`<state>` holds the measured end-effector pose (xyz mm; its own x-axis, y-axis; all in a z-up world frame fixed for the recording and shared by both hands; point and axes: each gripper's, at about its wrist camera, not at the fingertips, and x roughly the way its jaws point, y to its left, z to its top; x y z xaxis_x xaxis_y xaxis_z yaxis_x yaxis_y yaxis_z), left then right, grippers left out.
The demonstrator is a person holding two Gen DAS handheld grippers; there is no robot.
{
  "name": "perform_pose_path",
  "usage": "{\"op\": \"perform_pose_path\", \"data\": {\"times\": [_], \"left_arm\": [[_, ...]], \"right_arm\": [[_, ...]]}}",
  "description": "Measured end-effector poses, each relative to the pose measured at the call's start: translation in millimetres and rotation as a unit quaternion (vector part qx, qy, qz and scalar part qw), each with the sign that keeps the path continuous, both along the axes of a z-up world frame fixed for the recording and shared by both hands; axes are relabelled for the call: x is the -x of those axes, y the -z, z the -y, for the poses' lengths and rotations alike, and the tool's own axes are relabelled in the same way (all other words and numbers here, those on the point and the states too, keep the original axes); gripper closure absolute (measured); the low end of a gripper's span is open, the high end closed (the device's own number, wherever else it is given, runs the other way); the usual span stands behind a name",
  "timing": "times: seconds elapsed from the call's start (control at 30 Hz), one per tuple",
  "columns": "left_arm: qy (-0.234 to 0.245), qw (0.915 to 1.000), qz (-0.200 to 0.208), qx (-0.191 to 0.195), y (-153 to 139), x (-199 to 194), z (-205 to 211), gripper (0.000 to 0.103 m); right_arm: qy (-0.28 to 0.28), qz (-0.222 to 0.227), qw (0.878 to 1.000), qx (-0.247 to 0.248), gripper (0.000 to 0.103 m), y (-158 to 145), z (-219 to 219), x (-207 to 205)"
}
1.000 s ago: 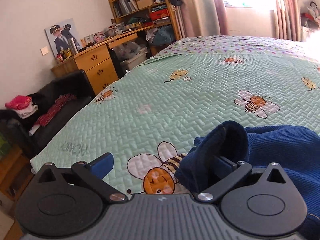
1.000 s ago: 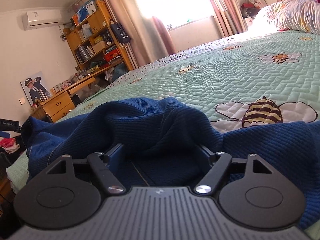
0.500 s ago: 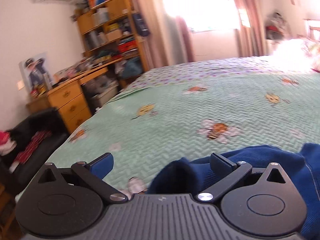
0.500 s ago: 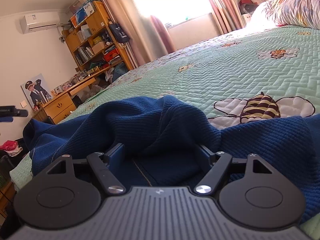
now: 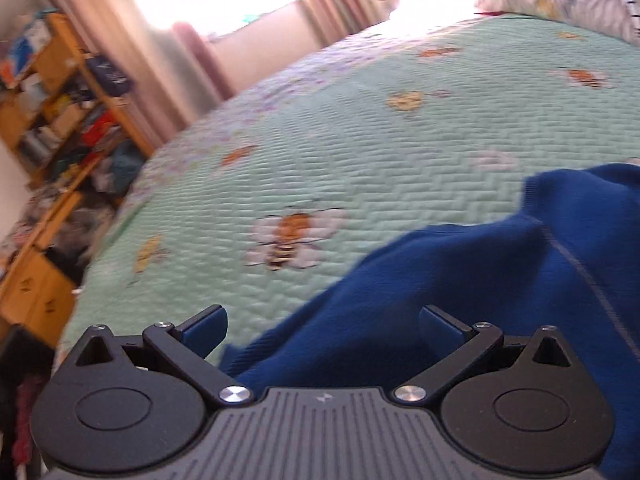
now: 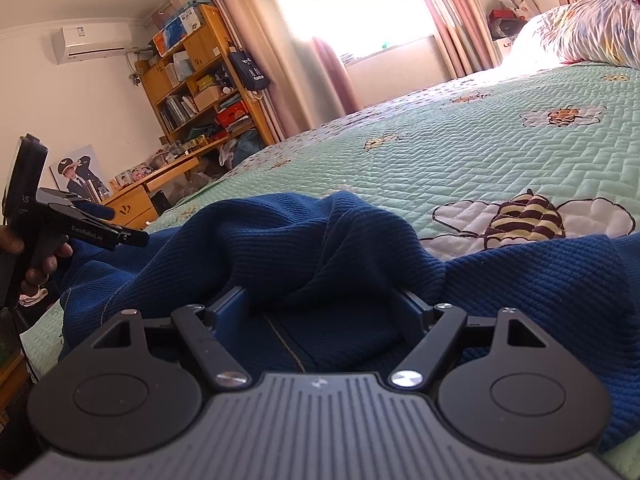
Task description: Fold clothes
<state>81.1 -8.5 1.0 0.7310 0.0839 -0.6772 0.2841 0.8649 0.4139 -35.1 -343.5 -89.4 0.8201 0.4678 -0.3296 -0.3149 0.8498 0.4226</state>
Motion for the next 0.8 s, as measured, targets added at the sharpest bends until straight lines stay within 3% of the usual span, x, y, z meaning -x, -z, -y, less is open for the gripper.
{"op": "perform_pose_path", "data": {"times": [0.1, 0.2, 0.3, 0.4, 0.43, 0.5, 0.8], "left_arm": [[0.015, 0.9982, -0.053, -0.023, 25, -14, 7, 0.001], [-0.011, 0.9942, -0.093, -0.051, 50, -29, 14, 0.006], [-0.011, 0.9946, -0.072, -0.074, 52, -21, 26, 0.017], [0.002, 0.9898, -0.029, -0.14, 57, -4, 44, 0.045], [0.002, 0.9888, -0.023, -0.148, 57, 0, 47, 0.059], [0.001, 0.9874, -0.014, -0.158, 58, 7, 51, 0.065], [-0.041, 0.9941, -0.006, -0.1, 29, 11, 33, 0.069]], "right_arm": [[-0.004, 0.005, 1.0, 0.004, 0.02, 1, -2, 0], [-0.006, 0.008, 1.0, 0.007, 0.02, 1, -3, 0], [-0.008, 0.009, 1.0, 0.004, 0.019, 2, -2, 1], [-0.01, 0.01, 1.0, 0.007, 0.019, 2, -2, 1], [-0.01, 0.011, 1.0, 0.01, 0.019, 2, -2, 1], [-0.01, 0.013, 1.0, 0.017, 0.018, 1, -5, 2], [-0.007, 0.018, 0.999, 0.033, 0.018, 1, -10, 4]]}}
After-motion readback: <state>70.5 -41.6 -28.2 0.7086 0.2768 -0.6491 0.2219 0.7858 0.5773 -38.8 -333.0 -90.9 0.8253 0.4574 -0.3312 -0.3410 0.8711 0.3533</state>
